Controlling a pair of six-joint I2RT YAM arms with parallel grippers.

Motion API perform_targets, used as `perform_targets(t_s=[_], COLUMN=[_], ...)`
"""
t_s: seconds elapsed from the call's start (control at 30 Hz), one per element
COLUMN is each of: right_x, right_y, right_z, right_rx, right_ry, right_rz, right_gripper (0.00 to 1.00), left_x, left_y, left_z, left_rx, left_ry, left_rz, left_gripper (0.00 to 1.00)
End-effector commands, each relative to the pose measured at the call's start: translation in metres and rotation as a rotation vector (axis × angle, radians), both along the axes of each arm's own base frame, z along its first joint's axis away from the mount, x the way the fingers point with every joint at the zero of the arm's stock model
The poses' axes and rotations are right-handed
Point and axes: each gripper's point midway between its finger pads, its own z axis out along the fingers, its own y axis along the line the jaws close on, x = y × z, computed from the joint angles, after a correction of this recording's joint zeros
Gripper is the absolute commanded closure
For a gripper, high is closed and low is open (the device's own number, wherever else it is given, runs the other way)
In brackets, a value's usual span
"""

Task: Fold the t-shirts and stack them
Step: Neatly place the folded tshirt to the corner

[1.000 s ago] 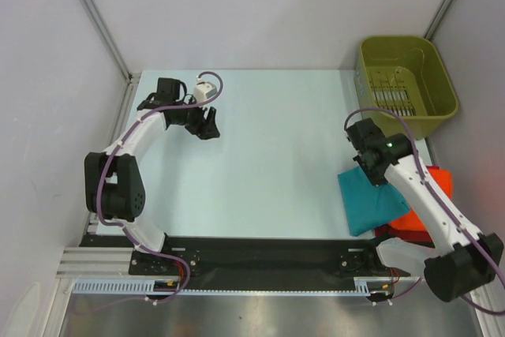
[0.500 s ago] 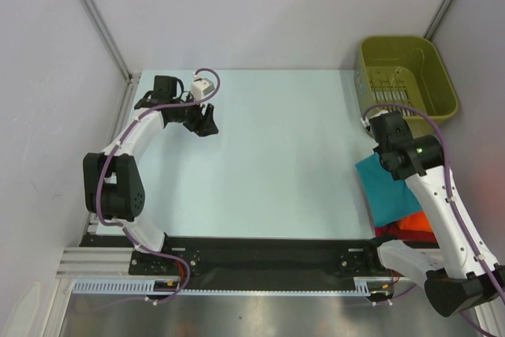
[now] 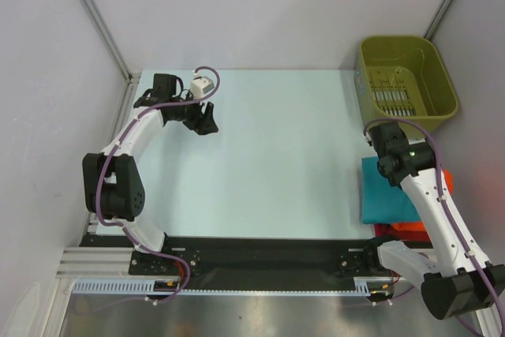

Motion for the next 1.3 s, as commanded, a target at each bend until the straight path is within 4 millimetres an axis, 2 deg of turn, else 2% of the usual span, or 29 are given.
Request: perform_targets(t_s=[0.0,0.1,0.2,0.37,0.53,0.57,0.63,0.73,0.9,1.1,1.27], right_x=[0.001,0.009,0.018,0.021,0.015,0.020,0.018,0.027,0.020,0.009,0.027], right_y=[-0.022,-0.044,-0.047,-0.051,-0.064,-0.064,-0.076,-0.080,-0.088,-0.085,-0.097], right_z=[0.011,0.027,0.030,0.013,-0.008,-0.011,-0.020,-0.026,-0.038,-0.069,-0.069], right_rx=[-0.135,-0.225,-0.236,-0.262,-0.272,-0.272,-0.262,-0.249,-0.245,-0.196,-0.251], right_ry=[-0.008,-0.059,-0.061,0.017,0.082,0.070,0.104,0.114,0.161,0.219,0.177], right_rz=[-0.019,-0.088,-0.082,-0.060,-0.080,-0.071,-0.097,-0.079,-0.090,-0.058,-0.044], right_gripper=[1.00,1.00,1.00,1.00,1.00,1.00,1.00,1.00,1.00,1.00,0.95], left_x=[0.009,0.009,0.008,0.008,0.008,0.008,0.009,0.010,0.010,0.012,0.013], left_y=[-0.001,-0.002,-0.003,-0.003,-0.002,-0.001,-0.001,-0.002,-0.001,0.000,0.000], left_z=[0.018,0.018,0.018,0.018,0.018,0.018,0.019,0.020,0.023,0.021,0.018], left_rx=[-0.016,-0.018,-0.023,-0.021,-0.014,-0.013,-0.013,-0.016,-0.015,-0.007,-0.005], left_ry=[-0.060,-0.062,-0.058,-0.057,-0.058,-0.058,-0.059,-0.060,-0.066,-0.065,-0.053], left_rz=[-0.030,-0.033,-0.032,-0.032,-0.031,-0.030,-0.030,-0.030,-0.024,-0.022,-0.023], left_gripper=[0.31,0.31,0.31,0.31,0.30,0.30,0.30,0.30,0.30,0.30,0.30])
